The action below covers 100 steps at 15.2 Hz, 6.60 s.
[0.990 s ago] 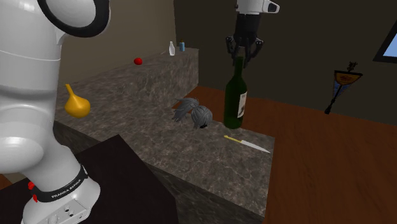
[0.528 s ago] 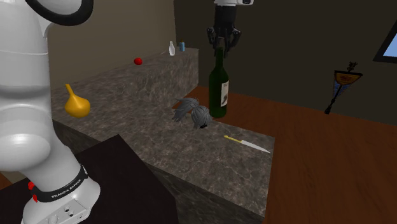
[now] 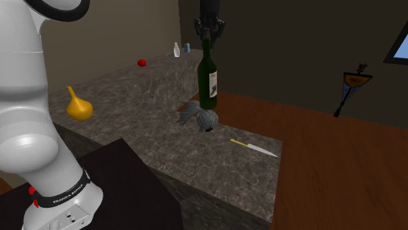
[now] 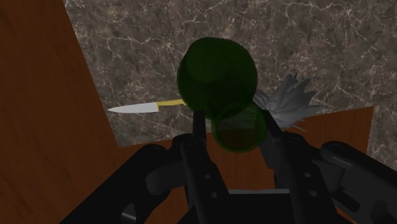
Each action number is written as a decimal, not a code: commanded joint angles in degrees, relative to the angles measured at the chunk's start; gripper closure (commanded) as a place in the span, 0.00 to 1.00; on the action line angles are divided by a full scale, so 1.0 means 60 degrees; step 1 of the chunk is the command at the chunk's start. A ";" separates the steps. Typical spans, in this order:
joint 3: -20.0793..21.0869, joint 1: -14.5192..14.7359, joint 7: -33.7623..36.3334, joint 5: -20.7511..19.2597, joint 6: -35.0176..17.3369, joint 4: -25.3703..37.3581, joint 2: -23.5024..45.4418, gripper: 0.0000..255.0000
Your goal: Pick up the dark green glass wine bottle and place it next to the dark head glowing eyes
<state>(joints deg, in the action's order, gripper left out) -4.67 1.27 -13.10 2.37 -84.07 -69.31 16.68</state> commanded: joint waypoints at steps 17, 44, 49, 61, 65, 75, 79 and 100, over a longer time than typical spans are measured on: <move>0.0190 0.0403 0.0515 -0.0073 -0.2096 -0.2668 -0.0585 1.00; 0.0213 0.0416 0.0423 -0.0011 -0.5396 -0.5476 -0.0090 1.00; 0.0221 0.0413 0.0398 0.0015 -0.5959 -0.5796 0.0153 1.00; 0.0251 0.0396 0.0330 0.0092 -0.7252 -0.6339 0.0905 1.00; 0.0265 0.0388 0.0305 0.0123 -0.7663 -0.6452 0.1204 1.00; 0.0309 0.0359 0.0238 0.0203 -0.8638 -0.6587 0.2047 1.00; 0.0309 0.0359 0.0238 0.0203 -0.8638 -0.6587 0.2047 1.00; 0.0263 0.0375 0.0285 0.0130 -0.7693 -0.6401 0.1285 0.00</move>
